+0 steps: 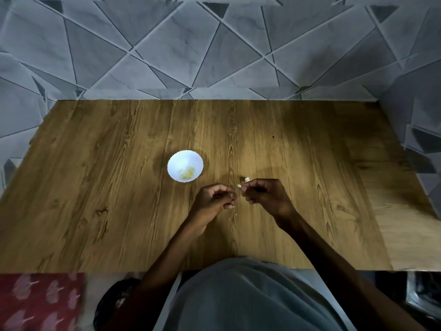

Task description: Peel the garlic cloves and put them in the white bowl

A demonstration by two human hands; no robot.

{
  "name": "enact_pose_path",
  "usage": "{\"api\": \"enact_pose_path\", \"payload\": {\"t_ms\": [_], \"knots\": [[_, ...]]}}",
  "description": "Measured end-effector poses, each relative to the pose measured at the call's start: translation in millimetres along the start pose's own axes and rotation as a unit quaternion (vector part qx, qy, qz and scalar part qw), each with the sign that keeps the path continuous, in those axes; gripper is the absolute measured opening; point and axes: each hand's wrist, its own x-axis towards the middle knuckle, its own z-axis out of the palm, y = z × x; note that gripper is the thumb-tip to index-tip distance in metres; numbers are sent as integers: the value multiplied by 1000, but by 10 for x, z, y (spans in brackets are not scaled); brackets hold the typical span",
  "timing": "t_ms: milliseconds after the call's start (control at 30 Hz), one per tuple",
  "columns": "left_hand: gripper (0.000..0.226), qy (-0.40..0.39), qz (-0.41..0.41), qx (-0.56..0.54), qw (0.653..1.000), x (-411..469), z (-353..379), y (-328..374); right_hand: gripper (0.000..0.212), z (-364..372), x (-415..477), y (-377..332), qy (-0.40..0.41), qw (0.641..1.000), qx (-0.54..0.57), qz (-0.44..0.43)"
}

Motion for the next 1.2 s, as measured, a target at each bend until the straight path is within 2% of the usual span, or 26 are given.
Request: {"api": "enact_pose_path", "payload": {"t_ms": [100, 200, 333, 400, 500, 667, 867, 1000, 1200], "knots": [[4, 10, 59, 93, 994, 44, -11, -54, 9, -19, -11, -9, -19, 998, 38, 41], [10, 27, 102, 237, 966, 73, -31, -107, 9, -13, -3, 2, -23, 997, 42, 60], [16, 17, 72, 365, 928, 135, -12, -196, 8, -16, 49, 95, -29, 996, 14, 88], [7, 16, 79, 351, 933, 185, -24, -243, 8, -8, 88, 151, -31, 994, -19, 99], [19, -1, 101, 287, 953, 237, -41, -261, 8, 5, 139, 210, -36, 992, -38, 118], [8, -8, 115, 226, 967, 294, -78, -273, 8, 40, 244, 212, -82, 985, -34, 151], [1, 23, 1, 131, 991, 272, -94, -331, 7, 129, 278, 222, -89, 985, -71, 132], [8, 54, -47, 165, 984, 267, -155, -437, 5, 174, 250, 266, -81, 986, -74, 123], [15, 55, -65, 201, 976, 370, -214, -514, 4, 167, 272, 354, -84, 986, -70, 125]]}}
